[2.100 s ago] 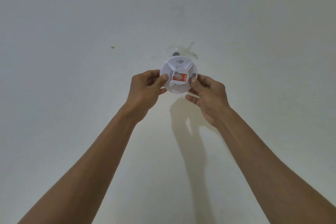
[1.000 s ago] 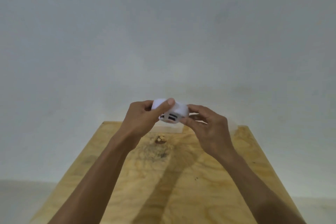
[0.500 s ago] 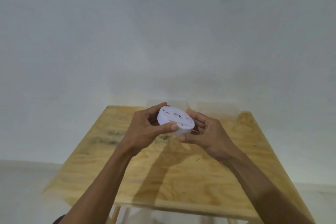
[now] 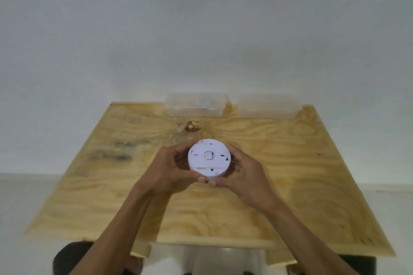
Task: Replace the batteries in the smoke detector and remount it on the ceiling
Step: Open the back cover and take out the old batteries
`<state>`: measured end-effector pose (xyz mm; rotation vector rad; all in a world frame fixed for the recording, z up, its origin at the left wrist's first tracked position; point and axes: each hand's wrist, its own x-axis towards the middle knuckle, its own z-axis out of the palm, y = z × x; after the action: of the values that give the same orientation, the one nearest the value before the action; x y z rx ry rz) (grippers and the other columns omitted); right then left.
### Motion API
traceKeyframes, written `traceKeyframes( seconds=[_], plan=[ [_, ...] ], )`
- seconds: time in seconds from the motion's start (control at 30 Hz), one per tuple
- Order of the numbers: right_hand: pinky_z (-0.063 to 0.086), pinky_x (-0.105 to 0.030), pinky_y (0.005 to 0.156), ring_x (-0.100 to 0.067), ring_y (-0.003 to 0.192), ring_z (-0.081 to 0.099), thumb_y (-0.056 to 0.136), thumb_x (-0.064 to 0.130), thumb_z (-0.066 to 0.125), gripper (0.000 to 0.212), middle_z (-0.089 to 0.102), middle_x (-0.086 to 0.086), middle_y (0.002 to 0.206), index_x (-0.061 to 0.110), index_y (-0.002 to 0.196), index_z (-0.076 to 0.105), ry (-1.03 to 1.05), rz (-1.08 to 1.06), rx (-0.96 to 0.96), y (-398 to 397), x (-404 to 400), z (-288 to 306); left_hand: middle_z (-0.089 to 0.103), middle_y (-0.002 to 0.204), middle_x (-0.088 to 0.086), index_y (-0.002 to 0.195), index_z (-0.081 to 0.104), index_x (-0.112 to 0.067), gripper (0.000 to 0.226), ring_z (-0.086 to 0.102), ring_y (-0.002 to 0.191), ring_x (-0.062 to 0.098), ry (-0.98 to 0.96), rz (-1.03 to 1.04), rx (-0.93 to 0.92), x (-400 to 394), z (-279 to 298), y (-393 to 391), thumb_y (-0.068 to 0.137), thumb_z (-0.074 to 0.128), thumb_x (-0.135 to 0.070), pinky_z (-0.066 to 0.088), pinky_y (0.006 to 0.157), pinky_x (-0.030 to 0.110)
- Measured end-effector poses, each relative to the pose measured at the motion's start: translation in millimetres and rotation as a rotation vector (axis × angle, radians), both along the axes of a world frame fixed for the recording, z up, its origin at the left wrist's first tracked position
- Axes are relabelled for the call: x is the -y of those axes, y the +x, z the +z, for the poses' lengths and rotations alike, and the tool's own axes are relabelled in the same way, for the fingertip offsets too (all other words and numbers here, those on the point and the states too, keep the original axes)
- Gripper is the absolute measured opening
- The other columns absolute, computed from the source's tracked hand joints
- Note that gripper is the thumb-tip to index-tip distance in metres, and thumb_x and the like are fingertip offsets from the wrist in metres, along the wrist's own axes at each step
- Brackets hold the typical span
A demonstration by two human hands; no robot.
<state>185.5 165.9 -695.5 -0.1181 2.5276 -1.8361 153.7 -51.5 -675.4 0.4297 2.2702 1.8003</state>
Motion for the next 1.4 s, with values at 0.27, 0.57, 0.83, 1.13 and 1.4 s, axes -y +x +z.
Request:
traceKeyframes(
  seconds=[0.27,0.57,0.83,1.13,1.4],
  plan=[
    [0.049,-0.031,0.103,-0.009,0.122,0.057,0.047,0.043,0.095,0.108,0.06,0.01,0.133,0.025,0.142,0.048,0.163,-0.016,-0.049,3,3,-5,0.07,0.128,-0.008,0.134,0.058,-0.024,0.093,0.062,0.124,0.011,-0.058,-0.006,-0.023,0,-14,-1,0.05,0.096,-0.014,0.048,0.106,0.03],
    [0.032,-0.018,0.095,-0.018,0.118,0.04,0.081,0.056,0.066,0.07,0.051,0.004,0.125,0.02,0.139,0.052,0.586,0.137,-0.178,-21,6,32,0.062,0.131,-0.013,0.142,0.046,-0.023,0.119,0.06,0.121,0.003,-0.232,-0.017,-0.048,-9,-3,-6,0.037,0.097,-0.046,0.05,0.1,0.024],
    [0.039,-0.039,0.099,-0.012,0.107,0.028,0.081,0.054,0.07,0.067,0.038,0.01,0.115,0.023,0.137,0.053,0.716,0.288,-0.131,-35,8,45,0.067,0.124,-0.008,0.135,0.054,-0.015,0.104,0.063,0.109,-0.003,-0.234,0.038,-0.103,-18,-4,-7,0.043,0.101,-0.032,0.047,0.086,0.01],
    [0.041,-0.045,0.097,-0.014,0.11,0.031,0.079,0.055,0.064,0.066,0.037,0.013,0.113,0.02,0.133,0.054,0.71,0.372,-0.14,-41,4,48,0.069,0.121,-0.006,0.134,0.057,-0.015,0.101,0.066,0.107,0.003,-0.226,0.059,-0.096,-18,-5,-7,0.044,0.101,-0.026,0.051,0.084,0.013],
    [0.04,-0.046,0.098,-0.016,0.111,0.034,0.081,0.047,0.073,0.065,0.039,0.009,0.113,0.025,0.138,0.049,0.759,0.487,-0.109,-50,3,62,0.071,0.114,-0.005,0.125,0.061,-0.021,0.092,0.069,0.101,0.009,-0.214,0.064,-0.089,-19,-1,-7,0.042,0.1,-0.026,0.056,0.079,0.024]
  ],
)
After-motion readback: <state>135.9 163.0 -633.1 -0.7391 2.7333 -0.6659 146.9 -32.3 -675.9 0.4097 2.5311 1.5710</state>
